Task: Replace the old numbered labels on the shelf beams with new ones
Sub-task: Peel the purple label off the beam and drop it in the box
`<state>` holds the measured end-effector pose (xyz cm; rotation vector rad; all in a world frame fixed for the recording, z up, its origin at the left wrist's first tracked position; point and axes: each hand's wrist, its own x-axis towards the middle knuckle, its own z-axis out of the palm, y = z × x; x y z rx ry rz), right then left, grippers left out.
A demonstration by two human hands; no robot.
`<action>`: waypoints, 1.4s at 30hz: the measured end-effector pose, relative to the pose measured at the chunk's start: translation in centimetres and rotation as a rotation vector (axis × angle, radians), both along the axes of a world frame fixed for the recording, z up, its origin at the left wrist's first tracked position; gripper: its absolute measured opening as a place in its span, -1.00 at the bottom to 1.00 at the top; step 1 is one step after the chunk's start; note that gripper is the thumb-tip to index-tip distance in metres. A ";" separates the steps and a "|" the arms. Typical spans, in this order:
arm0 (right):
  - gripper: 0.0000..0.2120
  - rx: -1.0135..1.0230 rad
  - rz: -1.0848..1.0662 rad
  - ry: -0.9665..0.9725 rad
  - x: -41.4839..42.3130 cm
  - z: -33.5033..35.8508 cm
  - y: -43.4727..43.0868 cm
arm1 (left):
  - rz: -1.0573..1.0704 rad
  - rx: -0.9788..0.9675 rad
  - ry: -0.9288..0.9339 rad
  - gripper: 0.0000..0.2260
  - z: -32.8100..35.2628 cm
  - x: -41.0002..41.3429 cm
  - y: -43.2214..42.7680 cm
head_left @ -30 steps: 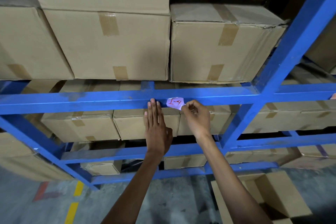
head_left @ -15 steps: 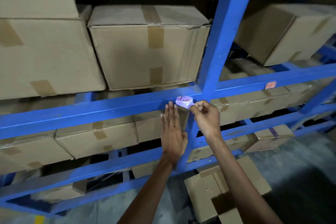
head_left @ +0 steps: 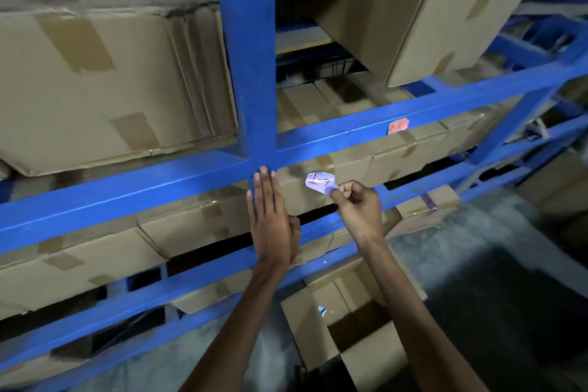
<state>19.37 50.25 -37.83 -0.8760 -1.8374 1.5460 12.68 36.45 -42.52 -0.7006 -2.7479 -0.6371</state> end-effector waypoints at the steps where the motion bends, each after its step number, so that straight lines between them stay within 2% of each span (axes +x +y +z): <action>1: -0.71 -0.027 0.004 -0.004 0.1 -1.2 0.3 | -0.004 -0.020 0.007 -0.05 -0.5 0.0 0.1; 4: -0.65 -0.080 0.030 -0.081 0.6 -6.0 0.9 | 0.010 -0.064 0.047 -0.04 -2.9 -0.3 0.1; 7: -0.71 -0.120 0.066 -0.230 1.9 -10.5 1.2 | 0.070 -0.083 0.050 -0.05 -5.8 -0.4 0.4; 10: -0.69 -0.185 0.107 -0.405 3.6 -15.7 1.0 | 0.057 -0.106 0.075 -0.10 -10.6 0.2 -0.1; 11: -0.70 -0.249 0.088 -0.504 4.6 -23.2 1.1 | 0.038 -0.137 0.012 -0.09 -17.9 0.6 0.4; 14: -0.76 -0.276 0.041 -0.603 5.9 -29.6 1.4 | 0.074 -0.147 -0.045 -0.09 -21.7 1.0 0.0; 16: -0.81 -0.302 0.032 -0.620 5.9 -30.8 1.6 | 0.068 -0.096 -0.049 -0.12 -22.0 0.9 0.5; 19: -0.76 -0.352 -0.003 -0.676 6.0 -34.3 1.7 | 0.058 -0.055 -0.055 -0.14 -25.0 0.5 0.8; 22: -0.68 -0.482 -0.081 -0.684 7.4 -41.5 2.5 | 0.053 -0.080 -0.115 -0.11 -31.6 1.1 1.2; 27: -0.87 -0.650 -0.244 -0.732 9.8 -51.4 4.7 | 0.033 -0.172 -0.154 -0.04 -42.0 1.2 1.1; 31: -0.80 -0.691 -0.248 -0.774 11.7 -58.0 6.2 | 0.051 -0.280 -0.177 -0.02 -47.9 1.3 1.4; 34: -0.76 -0.705 -0.238 -0.826 12.4 -61.1 7.2 | 0.100 -0.313 -0.169 -0.03 -50.2 1.4 2.1; 38: -0.66 -0.720 -0.283 -0.838 12.5 -63.8 8.9 | 0.137 -0.224 -0.147 -0.05 -51.4 1.6 3.5; 42: -0.73 -0.833 -0.361 -0.787 13.3 -64.0 10.6 | 0.181 -0.171 -0.173 -0.05 -51.9 1.5 4.1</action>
